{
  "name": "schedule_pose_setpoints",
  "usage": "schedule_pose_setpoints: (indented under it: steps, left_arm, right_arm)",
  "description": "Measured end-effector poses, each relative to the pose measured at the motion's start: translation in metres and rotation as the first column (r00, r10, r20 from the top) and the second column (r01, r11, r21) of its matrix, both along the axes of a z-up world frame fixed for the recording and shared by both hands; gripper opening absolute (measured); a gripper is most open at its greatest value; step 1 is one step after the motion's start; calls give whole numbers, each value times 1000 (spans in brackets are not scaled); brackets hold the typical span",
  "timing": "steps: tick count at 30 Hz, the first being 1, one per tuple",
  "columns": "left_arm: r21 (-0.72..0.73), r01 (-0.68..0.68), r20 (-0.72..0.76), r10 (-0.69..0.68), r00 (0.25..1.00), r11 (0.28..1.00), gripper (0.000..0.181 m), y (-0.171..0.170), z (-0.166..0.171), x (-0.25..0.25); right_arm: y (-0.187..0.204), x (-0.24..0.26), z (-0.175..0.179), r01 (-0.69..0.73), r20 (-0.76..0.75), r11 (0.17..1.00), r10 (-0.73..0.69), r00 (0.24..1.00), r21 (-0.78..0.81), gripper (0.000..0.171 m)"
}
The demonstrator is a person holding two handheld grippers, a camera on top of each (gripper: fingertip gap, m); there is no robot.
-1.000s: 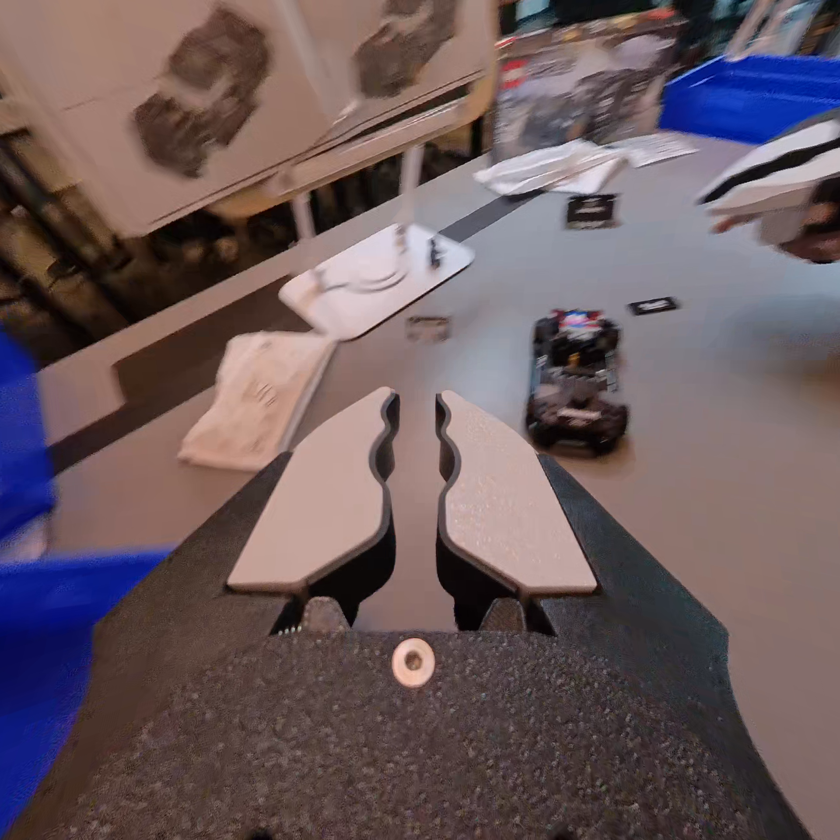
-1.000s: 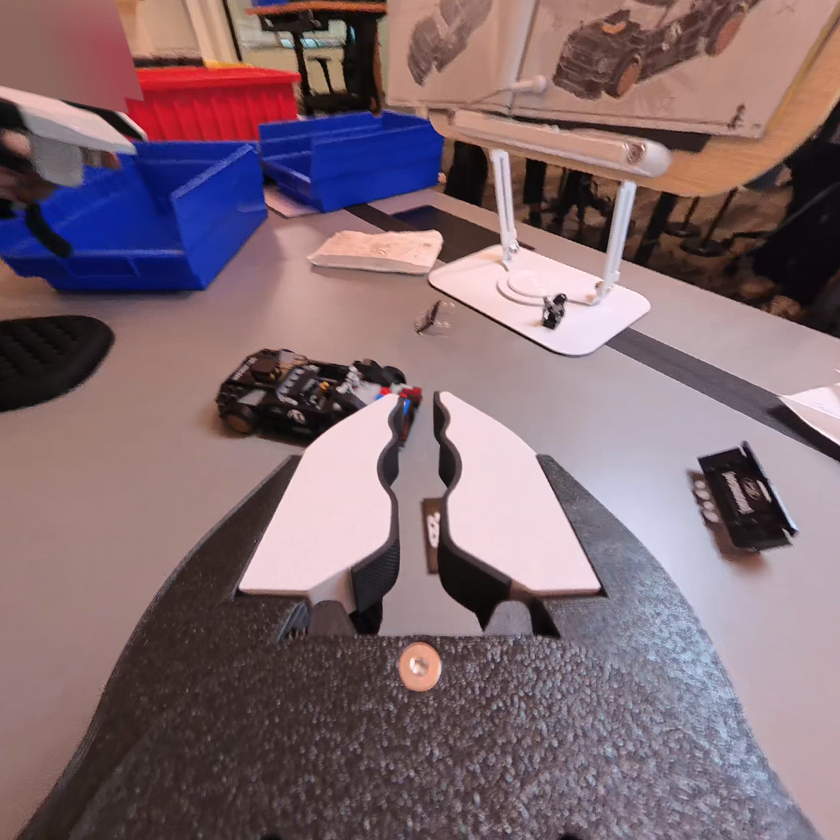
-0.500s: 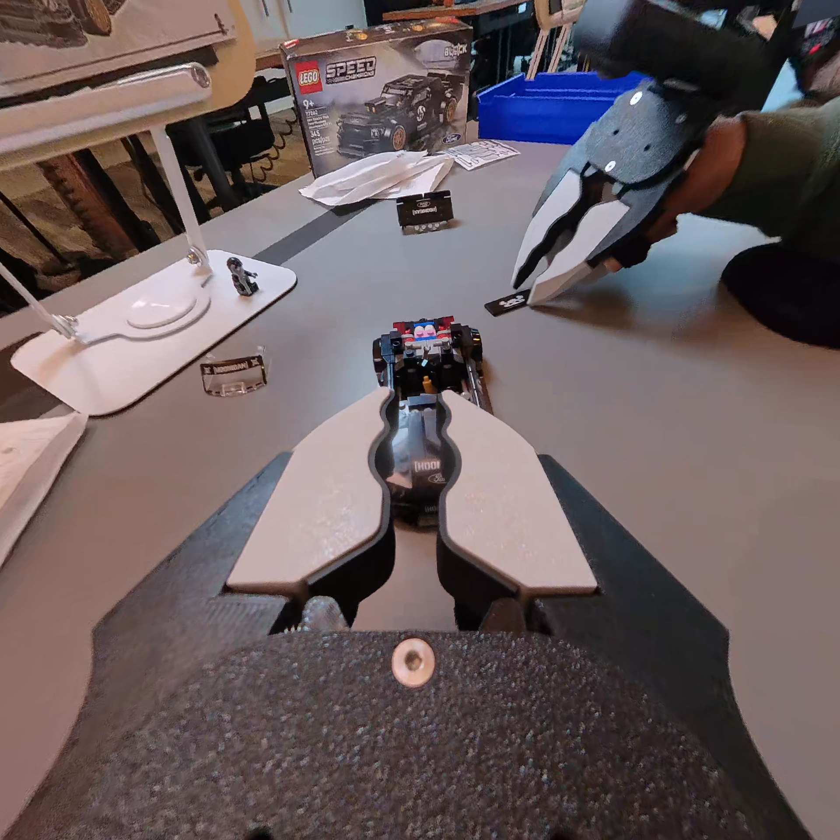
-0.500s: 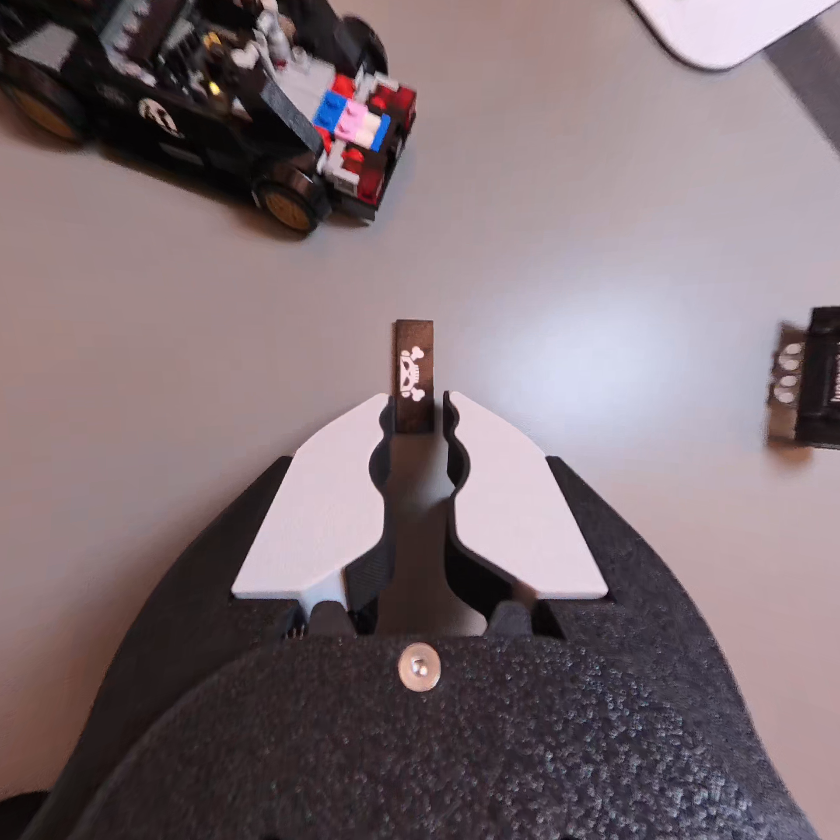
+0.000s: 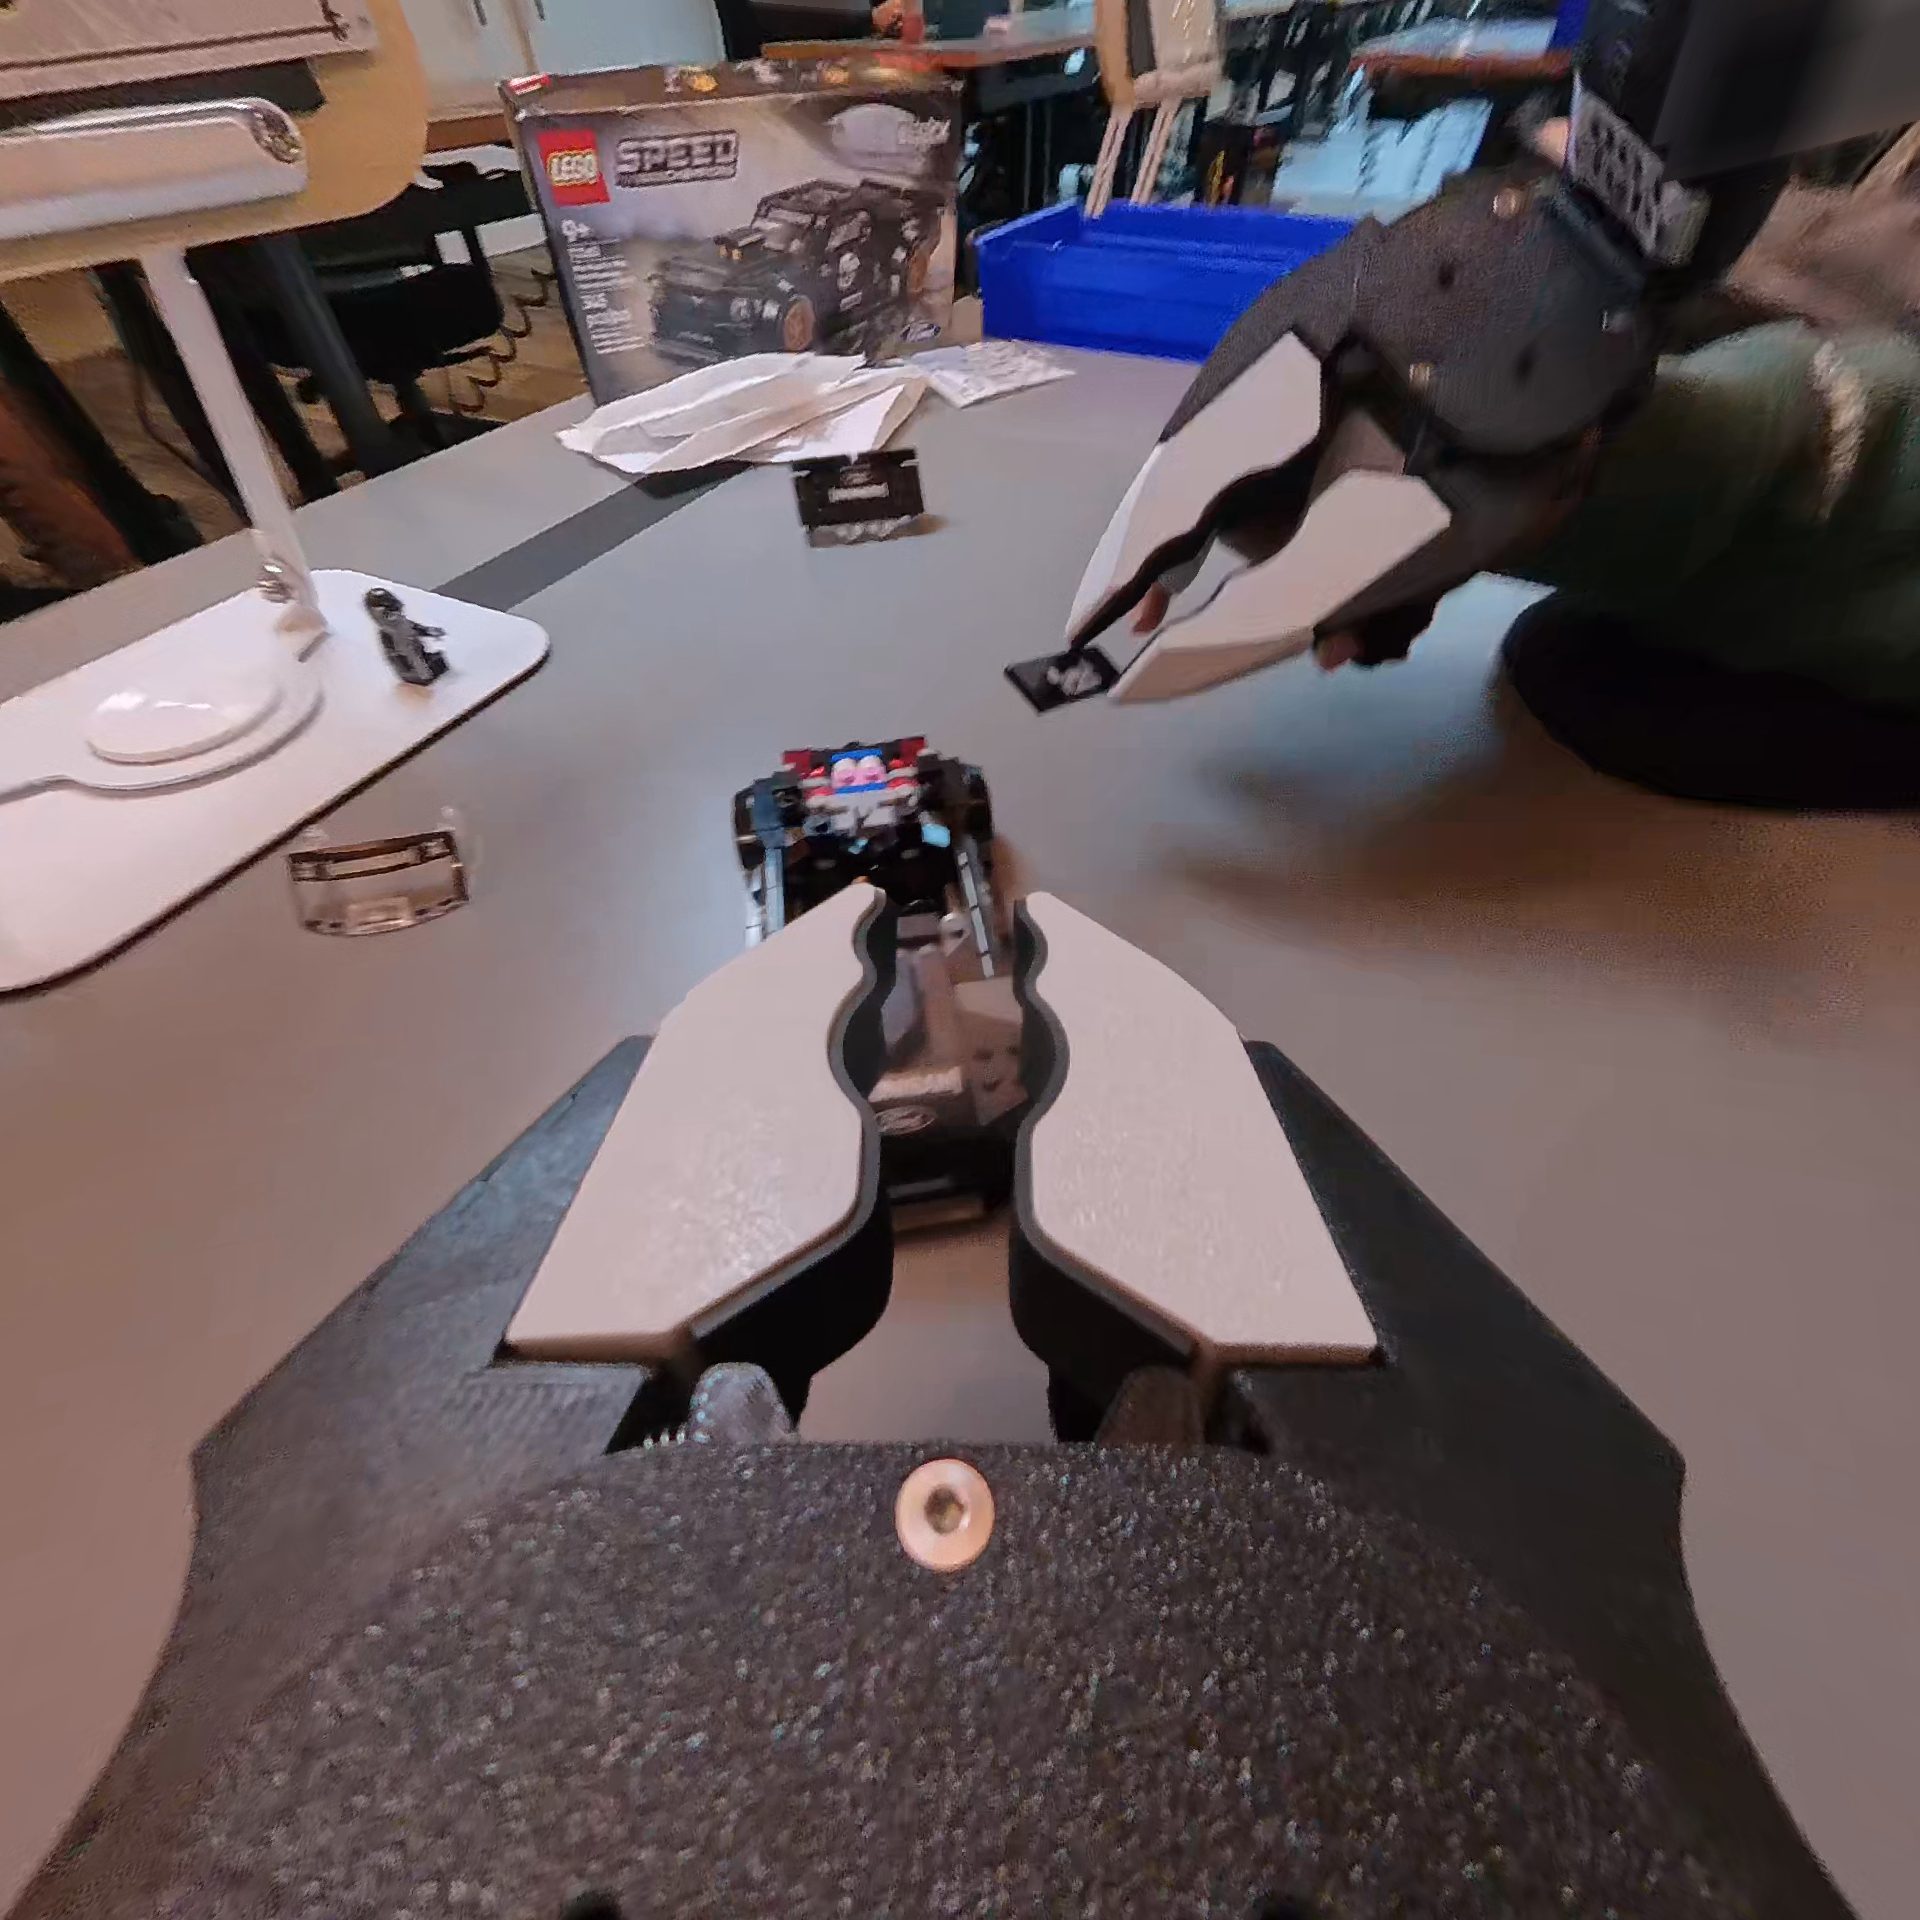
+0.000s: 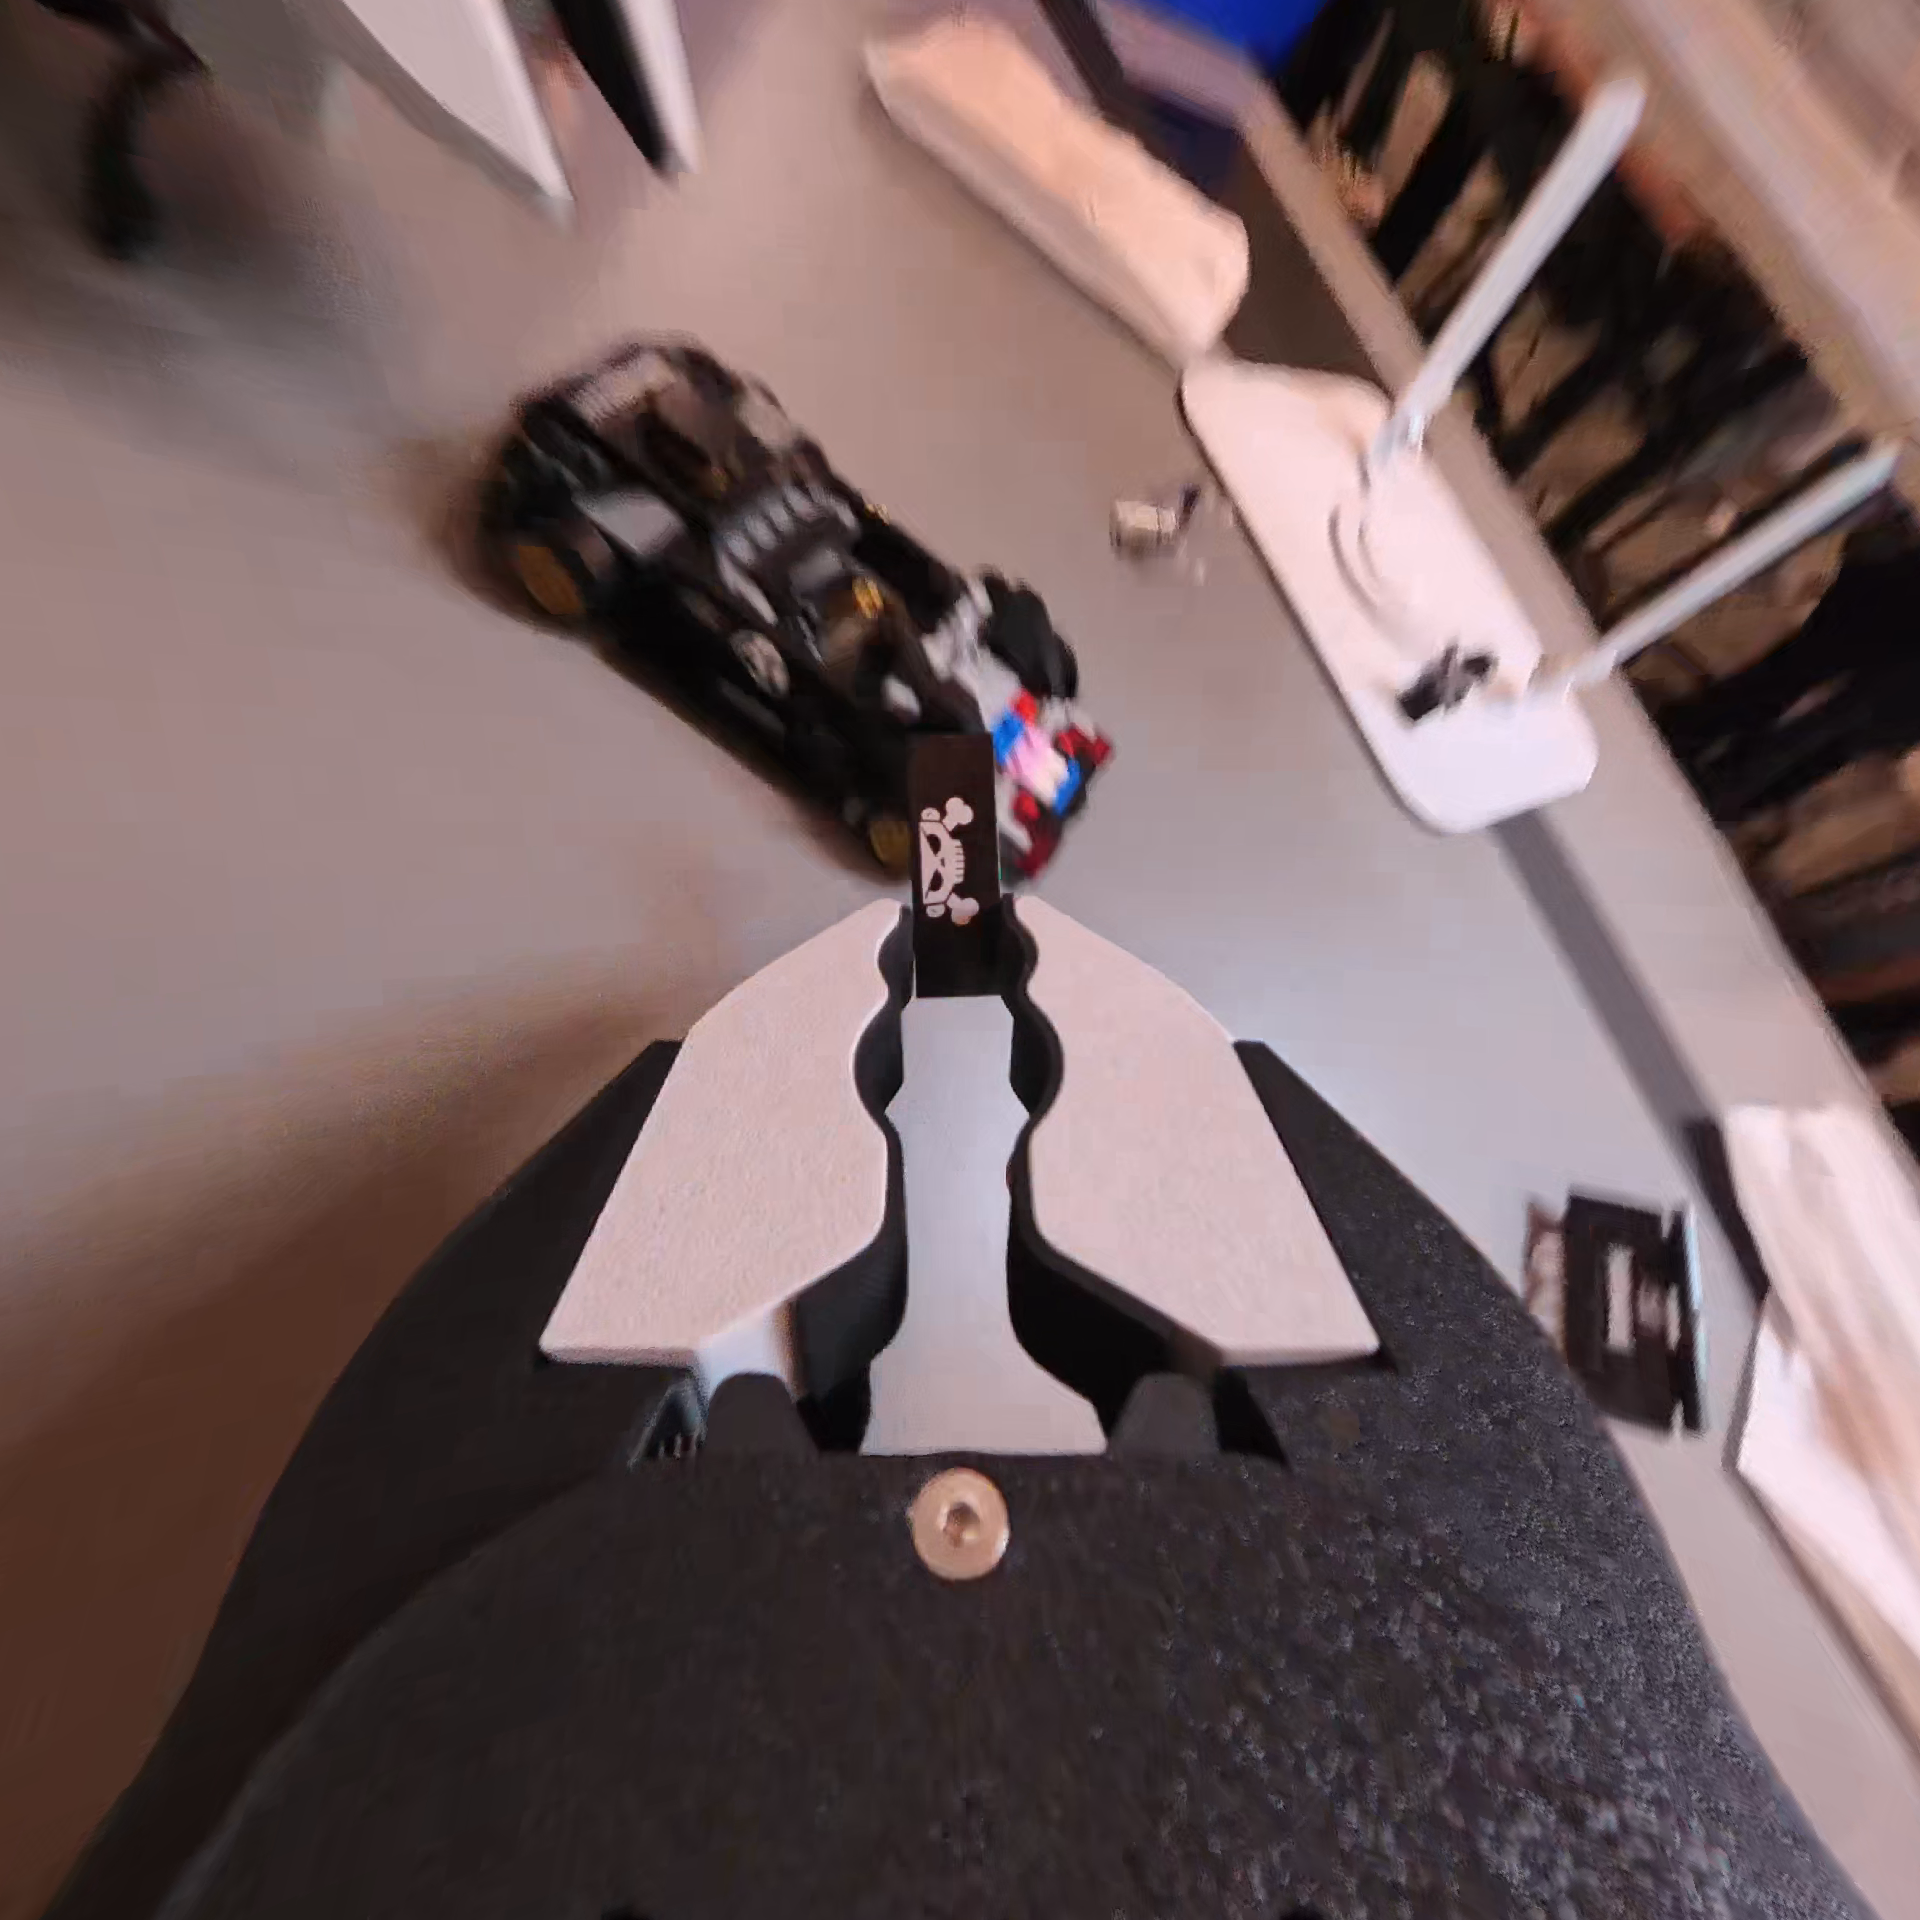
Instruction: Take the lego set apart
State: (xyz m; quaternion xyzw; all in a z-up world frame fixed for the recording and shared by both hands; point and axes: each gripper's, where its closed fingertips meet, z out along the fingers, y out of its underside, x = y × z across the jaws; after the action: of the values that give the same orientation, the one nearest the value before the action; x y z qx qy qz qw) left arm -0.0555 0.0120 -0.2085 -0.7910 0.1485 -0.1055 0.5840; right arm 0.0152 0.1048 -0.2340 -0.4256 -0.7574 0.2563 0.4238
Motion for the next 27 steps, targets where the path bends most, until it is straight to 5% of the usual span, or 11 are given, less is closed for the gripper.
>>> schedule_pose_setpoints:
  steps: [4,8,13,15,17,22,25,27]
  left_arm:
    - [-27,69,232,-61,971,997,28,3,11,19]
    - [-56,110,272,-91,958,992,21,2,8,31]
    - [-66,192,346,-158,925,979,6,-7,16,37]
    - [-46,181,297,-159,942,982,4,-11,24,32]
    - [11,163,266,-160,951,987,4,-21,47,22]
    - [158,-259,99,246,964,953,3,-82,125,-85]
    - [46,-523,-66,525,849,851,3,-133,110,-160]
    - [-141,-625,-147,608,780,767,4,-161,71,-195]
  right_arm:
    - [-52,-17,18,-117,-93,987,127,987,110,15]
    - [-86,-24,30,-183,-138,970,206,969,158,16]
    - [-92,-22,35,-187,-173,973,209,962,137,16]
    - [-89,-21,43,-175,-220,981,188,957,77,4]
    - [-82,-18,54,-161,-255,987,153,955,-11,11]
    - [-38,-10,73,-47,-318,985,-9,948,-168,18]
    - [-10,-7,81,20,-343,961,-118,932,-275,18]
    - [5,-5,83,57,-349,937,-185,919,-346,18]
